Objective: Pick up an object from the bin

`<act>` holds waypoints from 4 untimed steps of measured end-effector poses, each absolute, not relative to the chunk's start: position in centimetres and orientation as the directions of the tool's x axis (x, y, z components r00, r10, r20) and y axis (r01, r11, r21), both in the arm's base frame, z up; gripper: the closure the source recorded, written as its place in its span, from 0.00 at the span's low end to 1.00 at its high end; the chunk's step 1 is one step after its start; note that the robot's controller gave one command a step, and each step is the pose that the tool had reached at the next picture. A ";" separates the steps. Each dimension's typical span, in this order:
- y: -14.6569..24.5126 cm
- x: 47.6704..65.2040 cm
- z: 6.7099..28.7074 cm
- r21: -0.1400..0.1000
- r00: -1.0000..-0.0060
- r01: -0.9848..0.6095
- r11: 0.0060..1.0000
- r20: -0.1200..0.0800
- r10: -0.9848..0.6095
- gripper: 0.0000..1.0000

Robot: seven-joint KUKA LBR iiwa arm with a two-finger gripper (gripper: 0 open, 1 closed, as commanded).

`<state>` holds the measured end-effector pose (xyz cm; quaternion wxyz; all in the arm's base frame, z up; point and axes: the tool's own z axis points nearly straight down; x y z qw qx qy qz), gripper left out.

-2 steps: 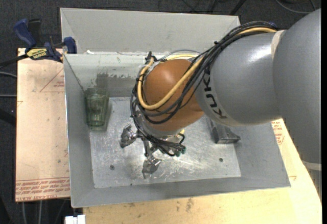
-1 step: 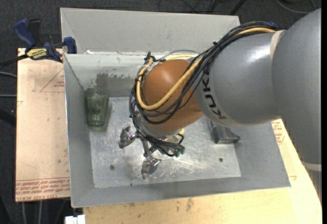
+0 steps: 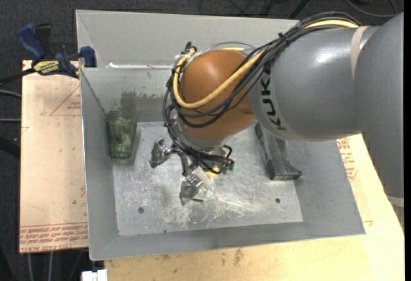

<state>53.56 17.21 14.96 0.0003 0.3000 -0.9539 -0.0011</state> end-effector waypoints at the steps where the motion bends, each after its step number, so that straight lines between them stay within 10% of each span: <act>1: 13.9 55.5 20.3 0.001 -0.942 -0.335 0.942 -0.005 -0.335 1.00; 2: 13.9 55.4 20.2 0.001 -0.942 -0.335 0.942 -0.003 -0.335 0.00; 3: 13.9 55.4 20.2 0.001 -0.942 -0.335 0.942 -0.003 -0.335 0.00; 4: 12.0 56.7 15.6 0.000 -0.922 -0.387 0.922 -0.009 -0.387 0.00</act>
Offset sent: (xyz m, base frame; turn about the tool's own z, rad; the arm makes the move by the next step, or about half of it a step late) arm 0.0000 0.0000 0.0000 0.0000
